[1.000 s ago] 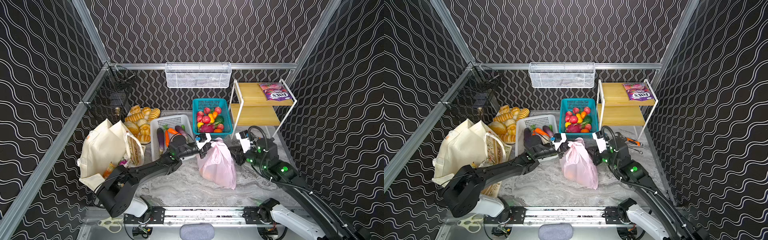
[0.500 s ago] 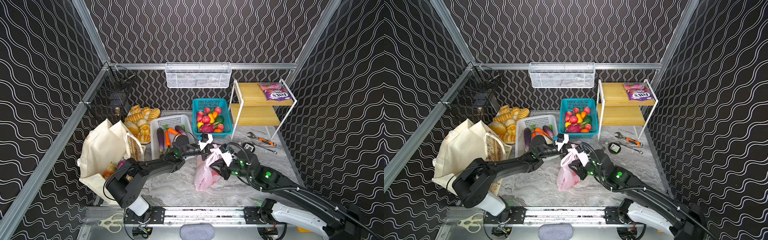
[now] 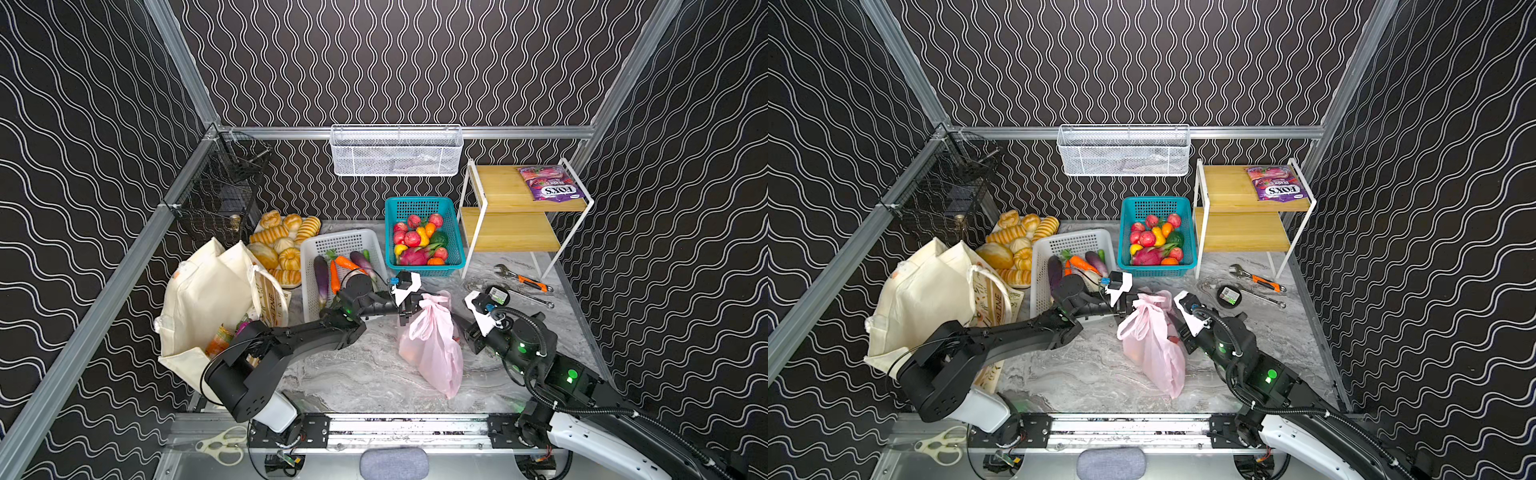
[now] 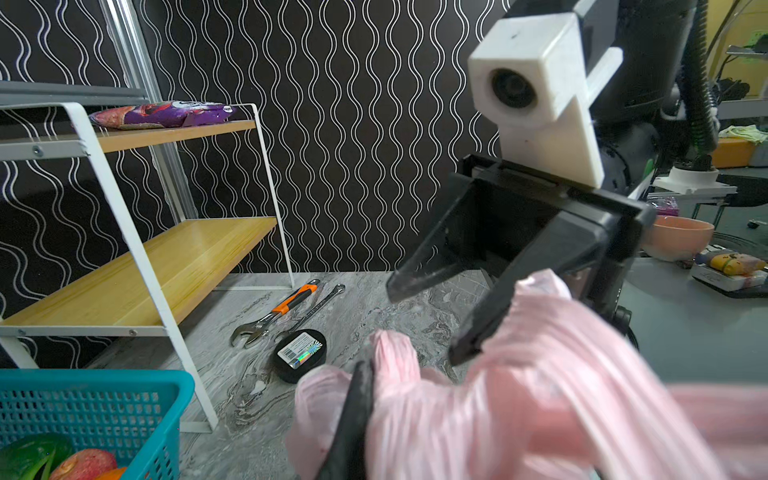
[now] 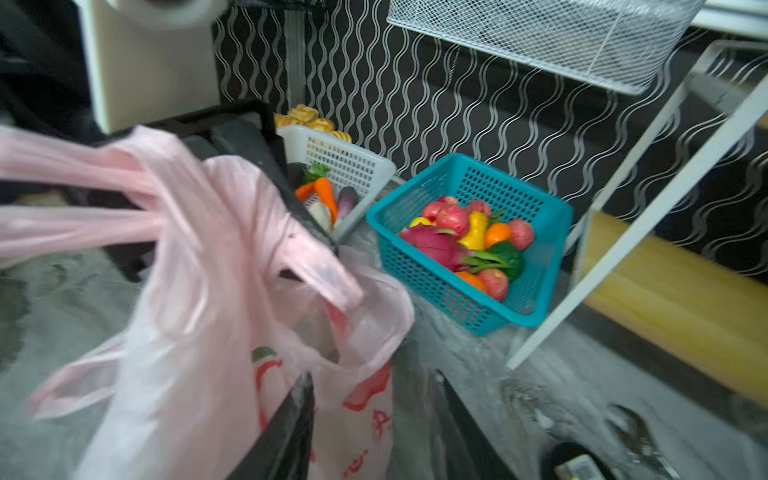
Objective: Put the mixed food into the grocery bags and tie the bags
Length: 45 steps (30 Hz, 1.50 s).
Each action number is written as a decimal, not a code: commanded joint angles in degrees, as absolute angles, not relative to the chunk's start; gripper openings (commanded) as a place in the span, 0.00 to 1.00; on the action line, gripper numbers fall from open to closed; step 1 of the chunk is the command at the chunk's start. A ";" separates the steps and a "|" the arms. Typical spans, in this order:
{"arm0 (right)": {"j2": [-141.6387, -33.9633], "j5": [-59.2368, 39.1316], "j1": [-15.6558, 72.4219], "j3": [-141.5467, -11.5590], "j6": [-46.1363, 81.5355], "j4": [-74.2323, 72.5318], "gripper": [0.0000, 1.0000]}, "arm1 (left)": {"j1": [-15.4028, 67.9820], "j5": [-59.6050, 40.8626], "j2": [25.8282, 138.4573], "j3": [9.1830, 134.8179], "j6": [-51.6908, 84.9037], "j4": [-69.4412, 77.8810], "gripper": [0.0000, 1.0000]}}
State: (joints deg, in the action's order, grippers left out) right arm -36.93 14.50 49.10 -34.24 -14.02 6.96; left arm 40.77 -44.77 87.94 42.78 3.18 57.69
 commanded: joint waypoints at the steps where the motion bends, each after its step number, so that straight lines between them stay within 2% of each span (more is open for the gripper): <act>1: -39.03 19.17 48.70 -35.89 -25.74 1.14 0.45 | 40.65 -46.15 87.62 42.86 3.53 59.61 0.00; 13: -43.29 1.46 45.88 -39.51 -32.62 3.27 0.43 | 40.52 -48.24 88.86 44.84 4.73 59.32 0.00; 20: -44.61 0.75 45.88 -39.73 -34.91 4.54 0.46 | 40.60 -47.41 88.33 45.26 4.48 58.25 0.00; 23: -46.17 0.71 45.88 -40.63 -34.71 3.57 0.43 | 40.54 -48.47 88.66 45.65 5.21 58.56 0.00; 25: -46.54 2.74 45.91 -41.31 -34.33 2.70 0.31 | 40.52 -49.07 88.85 45.79 5.70 58.39 0.00; 31: -43.52 5.01 45.88 -38.79 -34.62 0.03 0.17 | 40.54 -48.23 88.06 44.75 5.79 58.64 0.00; 34: -44.56 5.93 45.93 -39.72 -33.78 3.79 0.17 | 40.57 -48.64 88.14 45.00 6.45 59.16 0.00; 37: -44.89 5.20 45.88 -39.93 -32.80 4.76 0.27 | 40.58 -49.11 88.25 45.46 7.01 59.41 0.00; 40: -44.99 5.67 45.88 -39.27 -32.34 2.44 0.29 | 40.53 -49.75 88.11 45.79 6.86 58.75 0.00; 42: -45.11 5.34 45.88 -39.48 -32.22 2.10 0.26 | 40.52 -49.26 88.22 45.85 6.64 58.65 0.00; 45: -45.11 5.97 45.89 -39.63 -31.54 1.40 0.13 | 40.40 -49.27 88.23 45.63 7.65 60.18 0.00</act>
